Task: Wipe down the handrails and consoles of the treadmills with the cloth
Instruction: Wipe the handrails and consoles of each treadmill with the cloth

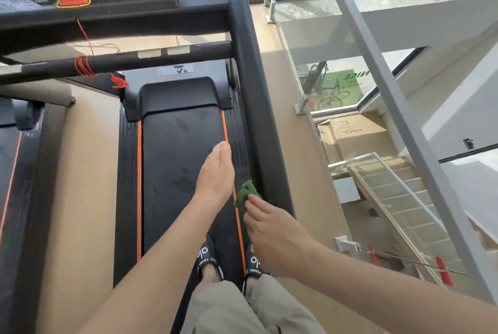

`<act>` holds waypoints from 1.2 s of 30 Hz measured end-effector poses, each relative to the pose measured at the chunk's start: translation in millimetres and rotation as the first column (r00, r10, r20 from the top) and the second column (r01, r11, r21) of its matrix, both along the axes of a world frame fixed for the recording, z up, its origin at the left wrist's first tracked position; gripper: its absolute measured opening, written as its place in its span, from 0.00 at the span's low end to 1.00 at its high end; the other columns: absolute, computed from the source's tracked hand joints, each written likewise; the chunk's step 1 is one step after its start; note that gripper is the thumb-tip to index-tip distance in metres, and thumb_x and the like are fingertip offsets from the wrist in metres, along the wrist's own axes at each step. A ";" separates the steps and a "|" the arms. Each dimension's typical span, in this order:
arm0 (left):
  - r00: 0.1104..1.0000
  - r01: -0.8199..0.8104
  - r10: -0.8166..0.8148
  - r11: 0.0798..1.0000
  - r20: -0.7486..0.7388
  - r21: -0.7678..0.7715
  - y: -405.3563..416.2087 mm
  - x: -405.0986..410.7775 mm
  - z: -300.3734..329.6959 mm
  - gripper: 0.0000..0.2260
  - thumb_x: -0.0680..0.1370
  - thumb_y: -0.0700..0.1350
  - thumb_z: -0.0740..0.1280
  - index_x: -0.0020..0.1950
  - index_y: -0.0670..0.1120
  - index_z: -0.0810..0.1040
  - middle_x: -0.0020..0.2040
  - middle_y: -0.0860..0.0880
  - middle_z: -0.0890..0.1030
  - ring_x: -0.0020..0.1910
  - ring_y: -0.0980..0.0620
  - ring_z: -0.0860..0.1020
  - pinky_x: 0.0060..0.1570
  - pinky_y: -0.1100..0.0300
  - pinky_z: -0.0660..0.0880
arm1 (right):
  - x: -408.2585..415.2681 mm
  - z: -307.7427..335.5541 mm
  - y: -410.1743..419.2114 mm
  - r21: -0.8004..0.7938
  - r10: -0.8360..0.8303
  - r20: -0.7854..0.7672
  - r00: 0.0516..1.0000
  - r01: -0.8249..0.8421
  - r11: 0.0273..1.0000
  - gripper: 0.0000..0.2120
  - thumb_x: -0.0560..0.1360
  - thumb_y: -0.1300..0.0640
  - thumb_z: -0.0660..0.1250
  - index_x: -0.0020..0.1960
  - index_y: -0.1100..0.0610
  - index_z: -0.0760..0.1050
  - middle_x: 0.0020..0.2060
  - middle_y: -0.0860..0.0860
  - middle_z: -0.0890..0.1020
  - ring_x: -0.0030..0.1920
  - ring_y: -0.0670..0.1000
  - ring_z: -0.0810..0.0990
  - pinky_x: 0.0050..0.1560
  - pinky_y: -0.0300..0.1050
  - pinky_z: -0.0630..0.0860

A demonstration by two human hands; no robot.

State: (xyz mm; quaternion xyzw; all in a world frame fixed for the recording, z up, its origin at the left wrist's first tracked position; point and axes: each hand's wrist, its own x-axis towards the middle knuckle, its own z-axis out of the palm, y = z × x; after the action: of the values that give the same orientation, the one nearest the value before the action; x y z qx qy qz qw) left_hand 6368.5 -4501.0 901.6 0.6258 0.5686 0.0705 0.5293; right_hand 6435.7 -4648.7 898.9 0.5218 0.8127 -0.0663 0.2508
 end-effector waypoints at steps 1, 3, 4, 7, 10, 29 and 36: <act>1.000 -0.005 0.005 1.000 0.018 -0.013 -4.9 0.5 1.0 0.21 0.86 0.55 0.45 0.71 0.52 0.72 0.66 0.57 0.73 0.65 0.57 0.67 0.62 0.59 0.59 | 8.5 -2.3 6.2 0.055 -0.027 -0.080 0.996 0.031 0.998 0.20 0.74 0.50 0.61 0.55 0.59 0.85 0.56 0.58 0.83 0.65 0.62 0.73 0.80 0.61 0.41; 0.999 -0.011 0.012 0.999 0.033 -0.032 -9.2 3.0 6.1 0.17 0.87 0.53 0.46 0.56 0.58 0.74 0.57 0.59 0.73 0.61 0.54 0.68 0.59 0.60 0.57 | 25.0 -8.0 30.5 0.142 -0.171 -0.216 0.961 0.204 0.969 0.22 0.74 0.50 0.57 0.56 0.58 0.85 0.57 0.56 0.83 0.68 0.59 0.72 0.80 0.57 0.43; 0.999 -0.015 0.016 0.999 0.038 -0.029 -10.3 3.5 7.1 0.16 0.87 0.53 0.46 0.57 0.60 0.74 0.59 0.57 0.74 0.65 0.52 0.69 0.59 0.61 0.57 | 29.8 -8.2 44.0 0.174 -0.251 -0.234 0.939 0.295 0.940 0.26 0.75 0.50 0.54 0.62 0.59 0.82 0.64 0.56 0.80 0.74 0.57 0.67 0.80 0.57 0.42; 0.999 -0.026 0.026 1.000 0.037 0.007 -11.1 -0.3 6.1 0.22 0.87 0.54 0.46 0.79 0.52 0.65 0.78 0.53 0.67 0.77 0.54 0.62 0.65 0.62 0.56 | 31.5 -9.8 64.1 0.269 -0.425 -0.261 0.867 0.489 0.830 0.30 0.77 0.51 0.50 0.76 0.60 0.67 0.79 0.54 0.64 0.81 0.54 0.52 0.80 0.57 0.41; 0.997 -0.019 0.018 1.000 0.077 0.005 -17.7 -5.2 0.6 0.21 0.87 0.54 0.47 0.78 0.53 0.66 0.75 0.57 0.68 0.75 0.59 0.63 0.67 0.64 0.54 | 12.6 -18.6 39.4 0.296 -0.573 -0.520 0.633 0.763 0.575 0.29 0.79 0.56 0.57 0.79 0.60 0.61 0.80 0.55 0.58 0.81 0.58 0.50 0.80 0.58 0.51; 0.990 0.128 -0.114 0.968 0.079 -0.215 -99.3 -65.7 -20.9 0.17 0.87 0.55 0.44 0.60 0.64 0.73 0.59 0.64 0.70 0.64 0.58 0.65 0.62 0.62 0.56 | -8.5 -20.4 -37.4 -0.995 0.043 0.086 -0.995 -0.088 -0.049 0.25 0.80 0.40 0.62 0.60 0.61 0.79 0.55 0.60 0.83 0.52 0.60 0.82 0.52 0.54 0.81; 0.984 0.177 -0.173 0.964 0.036 -0.197 -99.8 -72.9 -27.6 0.16 0.87 0.53 0.45 0.51 0.60 0.72 0.48 0.65 0.67 0.57 0.57 0.62 0.58 0.63 0.55 | -42.0 -69.2 -60.0 -0.925 0.318 0.309 -0.896 -0.360 -0.117 0.19 0.80 0.48 0.61 0.67 0.54 0.79 0.61 0.56 0.83 0.59 0.60 0.80 0.49 0.54 0.80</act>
State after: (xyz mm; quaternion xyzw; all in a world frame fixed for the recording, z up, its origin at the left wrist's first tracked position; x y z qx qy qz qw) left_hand 6295.5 -4600.8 874.0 0.6167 0.5104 -0.0278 0.5986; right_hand 6393.7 -4708.7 829.7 -0.4431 0.4190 0.5118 0.6051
